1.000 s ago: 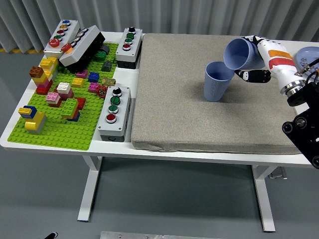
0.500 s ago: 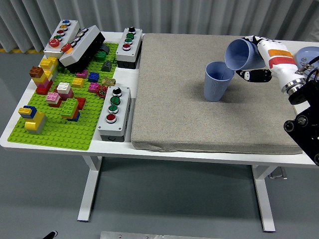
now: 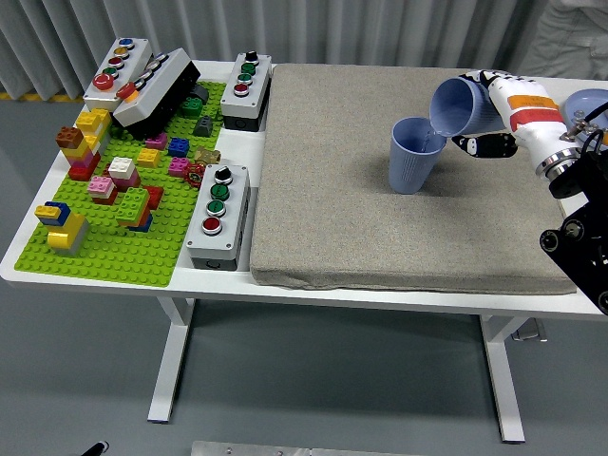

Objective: Pick cup pour cup place

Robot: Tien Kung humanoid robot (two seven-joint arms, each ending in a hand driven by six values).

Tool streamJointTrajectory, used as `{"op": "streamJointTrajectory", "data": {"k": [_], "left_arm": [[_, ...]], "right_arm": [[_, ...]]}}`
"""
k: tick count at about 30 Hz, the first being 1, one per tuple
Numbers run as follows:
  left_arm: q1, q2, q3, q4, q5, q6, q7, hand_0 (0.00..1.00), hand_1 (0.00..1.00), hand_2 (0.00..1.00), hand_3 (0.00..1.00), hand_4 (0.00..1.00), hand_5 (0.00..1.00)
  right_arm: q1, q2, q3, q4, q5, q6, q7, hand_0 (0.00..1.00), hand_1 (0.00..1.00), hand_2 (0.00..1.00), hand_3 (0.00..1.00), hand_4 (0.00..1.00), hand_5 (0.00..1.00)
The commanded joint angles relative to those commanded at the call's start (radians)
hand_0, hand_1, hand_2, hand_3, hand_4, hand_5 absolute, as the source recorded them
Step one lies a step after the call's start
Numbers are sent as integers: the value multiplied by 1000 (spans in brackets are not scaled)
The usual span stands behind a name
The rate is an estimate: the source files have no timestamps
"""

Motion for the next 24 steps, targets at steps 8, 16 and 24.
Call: {"op": "streamJointTrajectory", "data": {"k": [8, 16, 24], "left_arm": [[2, 1, 2, 0, -2, 0, 0, 806, 753, 815, 722, 518, 998], [0, 2, 0, 0, -1, 0, 0, 806, 753, 815, 722, 519, 998], [-1, 2, 0, 0, -3, 0, 0, 806, 753, 815, 723, 519, 998]], "right_arm": [[15, -7, -27, -1, -16, -1, -14, 736, 623, 482, 526, 684, 192], [27, -7, -45, -1, -24, -9, -34, 739, 626, 482, 526, 684, 191], [37, -13, -61, 3, -48, -14, -54, 743, 628, 482, 526, 685, 189]]}}
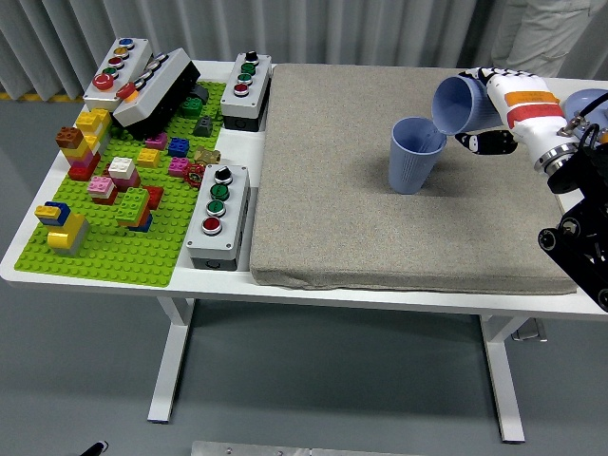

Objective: Pick cup pour cup place

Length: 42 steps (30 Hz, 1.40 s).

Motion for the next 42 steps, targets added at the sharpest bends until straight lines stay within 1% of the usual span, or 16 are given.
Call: {"op": "streamJointTrajectory", "data": {"k": [13, 24, 32, 42], "left_arm": [[-1, 1, 0, 0, -2, -1, 0, 805, 753, 815, 723, 520, 998], [2, 1, 1, 0, -4, -1, 1, 806, 753, 814, 723, 520, 998], [6, 2, 2, 0, -5, -1, 2, 805, 753, 814, 723, 519, 998], [13, 4, 6, 0, -11, -1, 2, 805, 753, 814, 724, 519, 998]], "right_arm": [[20, -15, -40, 24, -28, 1, -52, 759, 632, 484, 525, 681, 179], [26, -17, -57, 44, -54, 3, -97, 769, 637, 487, 526, 681, 168], [28, -16, -73, 44, -54, 3, -112, 775, 638, 491, 524, 683, 163], [35, -24, -95, 68, -75, 0, -137, 779, 639, 492, 523, 684, 163]]}}
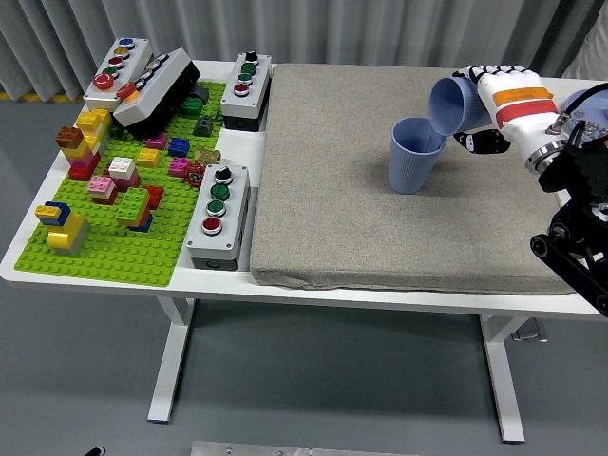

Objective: Pick cup pour cup place

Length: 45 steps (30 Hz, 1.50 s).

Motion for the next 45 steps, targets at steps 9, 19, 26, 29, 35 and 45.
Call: {"op": "streamJointTrajectory", "data": {"k": [9, 19, 26, 29, 35, 45], "left_arm": [[-2, 1, 0, 0, 0, 0, 0, 805, 754, 814, 725, 518, 998], [-3, 1, 0, 0, -1, 0, 0, 806, 753, 814, 724, 518, 998], [-5, 1, 0, 0, 0, 0, 1, 805, 754, 814, 722, 517, 998], [-6, 2, -1, 0, 0, 0, 1, 805, 754, 814, 722, 517, 998], [-6, 2, -1, 0, 1, 0, 1, 807, 754, 813, 722, 517, 998], [-7, 1, -4, 0, 3, 0, 2, 806, 753, 813, 721, 517, 998]], "right_arm": [[7, -9, -12, 27, -10, 1, -14, 781, 640, 492, 523, 684, 162], [16, -16, -35, 43, -32, -7, -21, 784, 642, 493, 522, 684, 162], [24, -22, -51, 48, -37, -10, -23, 788, 644, 492, 520, 687, 162], [28, -29, -66, 49, -40, -9, -22, 788, 644, 492, 520, 687, 162], [32, -36, -78, 51, -44, -12, -22, 790, 645, 493, 519, 687, 162], [36, -36, -78, 50, -37, -10, -23, 790, 645, 493, 518, 685, 162]]}}
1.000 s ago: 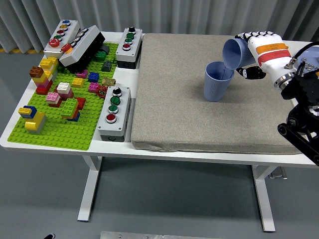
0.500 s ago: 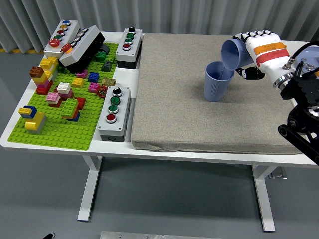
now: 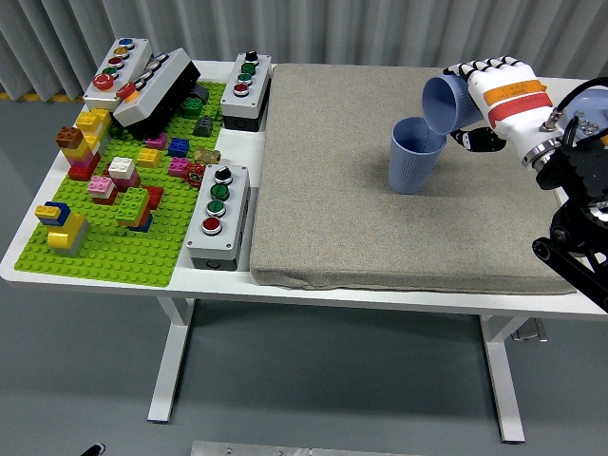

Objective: Pick cup pour cup place

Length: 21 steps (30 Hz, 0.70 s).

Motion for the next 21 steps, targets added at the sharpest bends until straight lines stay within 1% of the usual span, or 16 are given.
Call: {"op": "streamJointTrajectory", "data": {"k": [6, 8, 12, 18, 21], "left_arm": [[2, 0, 0, 0, 1, 0, 0, 806, 754, 813, 721, 517, 998], [4, -1, 1, 0, 1, 0, 0, 806, 754, 813, 721, 517, 998], [6, -1, 1, 0, 1, 0, 1, 806, 754, 812, 719, 517, 998], [8, -2, 2, 0, 0, 0, 1, 806, 753, 812, 719, 519, 998], [11, -3, 1, 0, 1, 1, 1, 806, 753, 812, 719, 519, 998]], "right_arm": [[-8, 7, 13, -2, 18, -1, -1, 791, 645, 494, 518, 684, 161], [-13, 12, 24, -3, 40, -5, 0, 791, 645, 494, 518, 684, 161], [-20, 21, 49, -6, 117, 12, 16, 794, 650, 499, 518, 686, 166], [-37, 36, 96, -28, 307, 7, 34, 794, 651, 497, 521, 687, 167], [-51, 43, 146, -50, 431, 12, 67, 794, 651, 497, 521, 687, 167]]}}
